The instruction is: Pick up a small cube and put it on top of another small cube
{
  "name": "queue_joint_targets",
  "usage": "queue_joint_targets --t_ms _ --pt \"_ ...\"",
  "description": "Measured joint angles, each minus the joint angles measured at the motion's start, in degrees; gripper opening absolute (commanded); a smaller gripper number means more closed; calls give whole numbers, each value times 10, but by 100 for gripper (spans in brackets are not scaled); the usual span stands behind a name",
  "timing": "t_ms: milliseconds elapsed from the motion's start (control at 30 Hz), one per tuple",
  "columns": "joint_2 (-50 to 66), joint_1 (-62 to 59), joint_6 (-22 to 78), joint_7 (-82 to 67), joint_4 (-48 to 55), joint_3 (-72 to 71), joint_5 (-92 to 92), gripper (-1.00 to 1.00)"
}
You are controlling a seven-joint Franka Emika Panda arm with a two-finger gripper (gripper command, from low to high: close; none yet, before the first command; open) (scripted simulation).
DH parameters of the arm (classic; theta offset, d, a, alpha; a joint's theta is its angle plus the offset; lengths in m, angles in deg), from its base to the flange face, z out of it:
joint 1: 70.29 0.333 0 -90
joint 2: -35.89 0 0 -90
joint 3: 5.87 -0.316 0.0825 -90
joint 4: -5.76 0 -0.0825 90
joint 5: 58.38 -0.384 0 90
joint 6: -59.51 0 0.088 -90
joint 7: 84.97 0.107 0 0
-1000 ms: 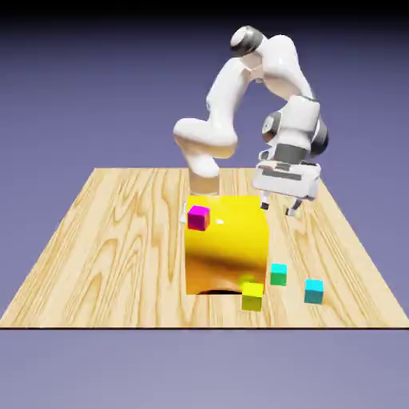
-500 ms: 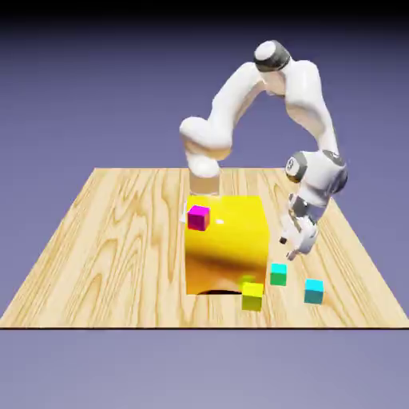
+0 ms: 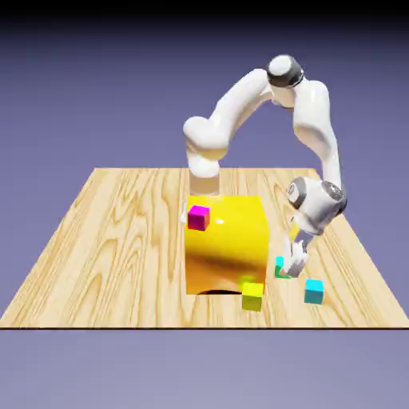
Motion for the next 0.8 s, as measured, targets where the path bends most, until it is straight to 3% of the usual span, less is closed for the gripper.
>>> queue_joint_targets --t_ms 600,800 --pt "-85 189 112 -423 -37 374 -118 -100" --pt "-117 187 114 -573 -71 450 -97 -100"
